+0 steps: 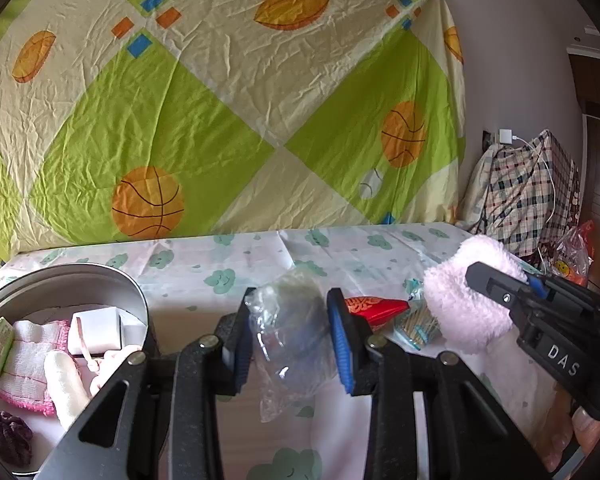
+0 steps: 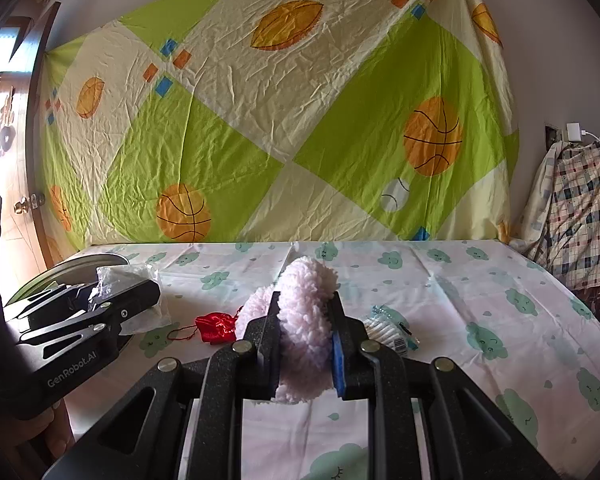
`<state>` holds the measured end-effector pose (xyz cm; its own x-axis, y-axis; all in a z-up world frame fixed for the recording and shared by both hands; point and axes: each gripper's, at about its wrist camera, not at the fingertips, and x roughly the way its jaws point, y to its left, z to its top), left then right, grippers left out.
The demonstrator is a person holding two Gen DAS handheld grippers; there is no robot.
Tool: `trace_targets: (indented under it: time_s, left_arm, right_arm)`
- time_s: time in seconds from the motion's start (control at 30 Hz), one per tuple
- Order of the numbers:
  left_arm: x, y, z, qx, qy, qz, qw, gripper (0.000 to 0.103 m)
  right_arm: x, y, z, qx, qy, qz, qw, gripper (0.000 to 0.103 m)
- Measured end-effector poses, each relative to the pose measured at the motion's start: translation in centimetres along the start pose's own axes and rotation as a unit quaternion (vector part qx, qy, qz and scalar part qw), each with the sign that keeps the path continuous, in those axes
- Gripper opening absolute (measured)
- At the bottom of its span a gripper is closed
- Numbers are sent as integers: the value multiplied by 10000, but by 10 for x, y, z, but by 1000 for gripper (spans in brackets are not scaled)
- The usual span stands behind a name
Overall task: Organize soft objects
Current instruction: 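Lift the plastic bag with the left tool while the right tool lifts the pink ball, then carry the plastic bag with the left tool toward the tin while the right tool carries the pink ball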
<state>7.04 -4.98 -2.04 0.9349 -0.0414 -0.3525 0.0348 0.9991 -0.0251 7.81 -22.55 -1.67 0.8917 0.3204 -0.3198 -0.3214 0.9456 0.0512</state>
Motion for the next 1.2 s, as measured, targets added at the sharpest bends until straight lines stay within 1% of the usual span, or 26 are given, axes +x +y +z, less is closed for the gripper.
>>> trace_targets:
  time_s: [0.3,0.53,0.63,0.8,1.2]
  left_arm:
    - [-7,2,0,-44,-159,32,9999,33]
    - [-16,7,-1,-99,-302,136,9994,33]
    - [-17,7,-2,-94,-325,156,9993,33]
    - [-20,10,-2,-143,-390,218,9989,33]
    - [-30,20,-3,-301,-532,417,9973,33]
  right_arm:
    - [-9,1,0,-11,-203,47,9998,21]
    - [-13,-3,1,187,-321,293,9989,21]
    - [-15,-5,1,256,-382,335,9984,21]
    - [-21,-3,1,247,-532,340,9977,21]
    - [-25,10,0,76,-620,237,9978,21]
